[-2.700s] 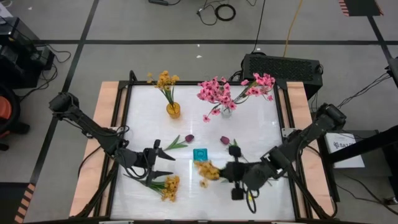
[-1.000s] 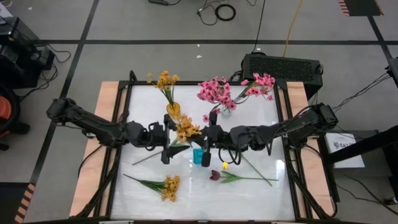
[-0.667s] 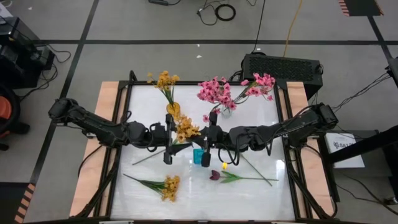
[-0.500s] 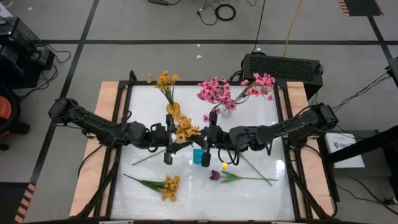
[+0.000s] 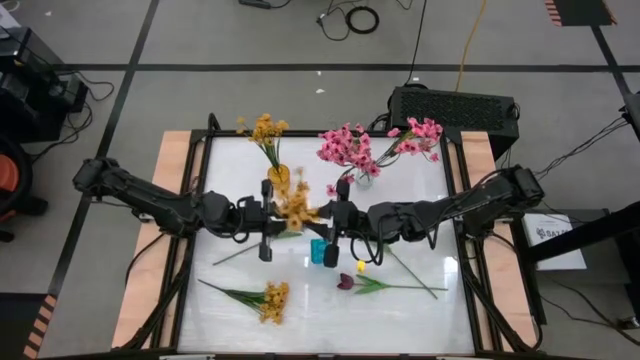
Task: Sort flowers into vase by color
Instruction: Put the right yellow flower into the yellow vase
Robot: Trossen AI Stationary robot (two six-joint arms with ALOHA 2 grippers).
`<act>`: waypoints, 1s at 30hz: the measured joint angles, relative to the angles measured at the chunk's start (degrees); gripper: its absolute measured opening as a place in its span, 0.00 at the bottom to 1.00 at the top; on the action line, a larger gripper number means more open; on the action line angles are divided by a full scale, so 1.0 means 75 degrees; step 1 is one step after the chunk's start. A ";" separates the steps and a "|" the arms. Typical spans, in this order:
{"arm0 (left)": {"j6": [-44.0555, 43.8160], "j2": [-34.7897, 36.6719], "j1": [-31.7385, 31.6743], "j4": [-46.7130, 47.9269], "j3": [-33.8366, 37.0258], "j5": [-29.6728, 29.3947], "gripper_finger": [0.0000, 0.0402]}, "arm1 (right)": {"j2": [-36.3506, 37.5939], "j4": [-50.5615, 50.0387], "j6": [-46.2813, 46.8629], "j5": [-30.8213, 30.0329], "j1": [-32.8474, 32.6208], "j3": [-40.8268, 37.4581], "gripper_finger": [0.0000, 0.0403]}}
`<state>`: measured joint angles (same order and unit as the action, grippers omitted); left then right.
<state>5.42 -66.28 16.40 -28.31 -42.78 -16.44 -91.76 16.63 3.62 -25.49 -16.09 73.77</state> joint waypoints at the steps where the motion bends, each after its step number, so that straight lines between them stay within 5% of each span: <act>1: 0.0004 0.0199 -0.0017 0.0275 -0.0001 -0.0001 0.08 | 0.0037 -0.0137 0.0000 -0.0052 -0.0015 -0.0001 0.25; 12: 0.0267 0.1734 -0.1339 0.2099 -0.0003 -0.0821 0.07 | 0.0506 -0.1189 0.0026 -0.0235 -0.0030 -0.0004 0.60; 19: -0.0063 0.1463 -0.2871 0.2579 0.0000 -0.0867 0.07 | 0.0526 -0.1310 0.0023 -0.0202 -0.0046 -0.0004 0.63; 30: 0.0189 0.0707 -0.3721 0.2396 0.0000 -0.0756 0.07 | 0.0526 -0.1563 -0.0064 -0.0196 -0.0051 -0.0004 0.63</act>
<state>6.84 -60.98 -11.51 -10.34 -42.78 -22.11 -87.81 4.91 3.14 -26.96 -16.48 73.73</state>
